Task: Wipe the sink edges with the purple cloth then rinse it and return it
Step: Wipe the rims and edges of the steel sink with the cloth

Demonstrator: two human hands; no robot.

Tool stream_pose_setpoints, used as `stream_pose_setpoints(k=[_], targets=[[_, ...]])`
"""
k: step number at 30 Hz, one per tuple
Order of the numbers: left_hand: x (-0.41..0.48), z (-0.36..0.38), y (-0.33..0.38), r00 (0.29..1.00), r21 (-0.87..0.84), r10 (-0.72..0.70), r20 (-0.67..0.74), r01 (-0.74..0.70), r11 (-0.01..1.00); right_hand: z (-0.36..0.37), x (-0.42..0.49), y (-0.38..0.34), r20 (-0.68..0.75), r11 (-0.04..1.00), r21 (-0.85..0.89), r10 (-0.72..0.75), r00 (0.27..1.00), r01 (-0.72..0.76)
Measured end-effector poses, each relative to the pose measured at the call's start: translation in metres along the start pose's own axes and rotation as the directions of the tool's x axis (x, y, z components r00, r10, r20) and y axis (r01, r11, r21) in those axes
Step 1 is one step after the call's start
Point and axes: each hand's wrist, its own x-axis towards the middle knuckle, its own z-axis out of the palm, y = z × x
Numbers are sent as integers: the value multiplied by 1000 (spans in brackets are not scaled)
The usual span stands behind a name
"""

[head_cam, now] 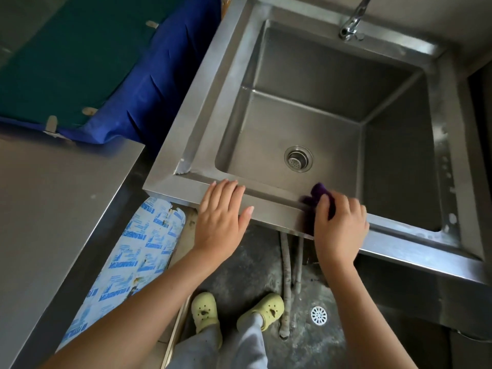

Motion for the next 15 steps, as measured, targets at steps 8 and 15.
stream_pose_setpoints(k=[8, 15], targets=[[-2, 1, 1, 1000, 19, 8, -7, -8, 1000, 44, 2, -59, 289, 919, 82, -393, 873, 387], [-2, 0, 1, 1000, -5, -8, 0, 8, 1000, 31, -10, -2, 133, 938, 32, -345, 929, 344]])
